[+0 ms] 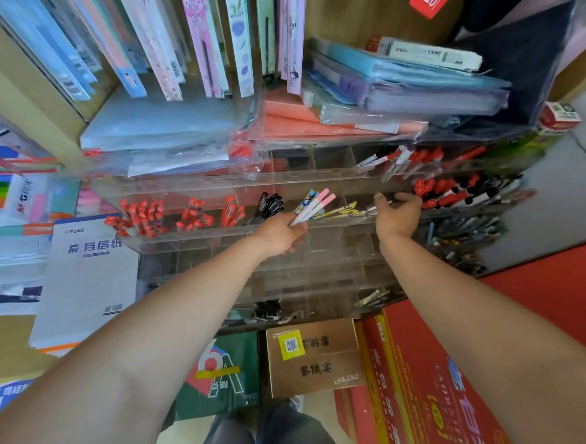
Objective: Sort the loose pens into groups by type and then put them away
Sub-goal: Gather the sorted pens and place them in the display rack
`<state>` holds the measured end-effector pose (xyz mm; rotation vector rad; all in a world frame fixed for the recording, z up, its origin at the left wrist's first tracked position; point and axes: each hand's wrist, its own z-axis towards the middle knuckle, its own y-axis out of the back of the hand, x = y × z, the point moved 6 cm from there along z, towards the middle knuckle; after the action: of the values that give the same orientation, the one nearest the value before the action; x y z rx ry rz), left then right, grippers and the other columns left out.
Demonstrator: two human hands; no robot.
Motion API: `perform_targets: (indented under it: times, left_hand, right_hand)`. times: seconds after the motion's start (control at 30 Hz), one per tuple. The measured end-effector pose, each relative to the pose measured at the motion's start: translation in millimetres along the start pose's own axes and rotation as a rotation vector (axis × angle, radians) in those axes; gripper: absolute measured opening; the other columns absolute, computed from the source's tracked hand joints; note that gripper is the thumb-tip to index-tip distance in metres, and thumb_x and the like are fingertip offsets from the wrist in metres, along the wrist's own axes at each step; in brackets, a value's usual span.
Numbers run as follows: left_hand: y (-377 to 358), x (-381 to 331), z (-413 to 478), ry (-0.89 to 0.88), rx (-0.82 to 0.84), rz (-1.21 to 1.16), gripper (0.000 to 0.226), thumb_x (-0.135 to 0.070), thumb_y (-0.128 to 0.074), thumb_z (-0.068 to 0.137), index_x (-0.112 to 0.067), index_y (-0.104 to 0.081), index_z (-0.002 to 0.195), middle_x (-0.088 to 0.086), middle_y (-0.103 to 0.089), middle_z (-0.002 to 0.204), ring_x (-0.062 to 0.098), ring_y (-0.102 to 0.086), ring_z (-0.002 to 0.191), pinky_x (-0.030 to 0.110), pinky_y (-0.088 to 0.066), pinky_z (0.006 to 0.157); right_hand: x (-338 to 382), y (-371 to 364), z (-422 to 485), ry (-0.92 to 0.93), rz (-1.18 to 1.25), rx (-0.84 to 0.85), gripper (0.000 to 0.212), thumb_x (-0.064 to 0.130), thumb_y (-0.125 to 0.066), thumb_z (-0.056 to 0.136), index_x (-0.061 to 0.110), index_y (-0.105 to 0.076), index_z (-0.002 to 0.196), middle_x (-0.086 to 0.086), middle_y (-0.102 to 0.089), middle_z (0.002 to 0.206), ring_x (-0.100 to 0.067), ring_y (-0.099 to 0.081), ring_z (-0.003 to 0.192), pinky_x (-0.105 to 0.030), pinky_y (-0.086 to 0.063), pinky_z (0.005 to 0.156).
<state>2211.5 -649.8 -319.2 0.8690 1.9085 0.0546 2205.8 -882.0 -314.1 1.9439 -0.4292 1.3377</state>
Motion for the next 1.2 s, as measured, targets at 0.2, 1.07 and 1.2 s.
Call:
perform_targets:
  times: [0.2, 1.07, 1.2]
  left_hand:
    - [-11, -4, -10, -0.054, 0.064, 0.031, 0.026, -0.024, -0.045, 0.101, -0.005, -0.056, 0.115, 0.014, -0.067, 0.097, 0.019, -0.061, 0.073, 0.030, -0.052, 0.069]
    - [155, 258, -135, 0.214, -0.142, 0.870, 0.072, -0.043, -0.048, 0.095, -0.015, -0.015, 0.153, 0.009, -0.008, 0.160, 0.030, -0.007, 0.148, 0.043, -0.019, 0.117]
    - [157, 298, -134, 0.173, -0.064, 0.893, 0.070, -0.041, -0.042, 0.098, -0.013, -0.008, 0.153, 0.009, 0.002, 0.161, 0.030, 0.000, 0.148, 0.044, -0.012, 0.119]
  right_hand:
    - [13, -39, -61, -0.131, 0.173, 0.718, 0.018, 0.031, -0.065, 0.089, 0.014, -0.067, 0.096, 0.000, -0.066, 0.084, -0.008, -0.056, 0.064, -0.022, -0.047, 0.057]
    - [-12, -214, -268, -0.274, 0.217, 0.721, 0.004, 0.005, -0.063, 0.090, 0.005, -0.063, 0.086, -0.009, -0.069, 0.085, -0.018, -0.071, 0.080, -0.023, -0.058, 0.078]
    - [-27, -249, -287, -0.279, 0.145, 0.652, 0.005, 0.005, -0.060, 0.092, 0.008, -0.064, 0.092, -0.004, -0.070, 0.086, -0.017, -0.071, 0.086, -0.019, -0.057, 0.079]
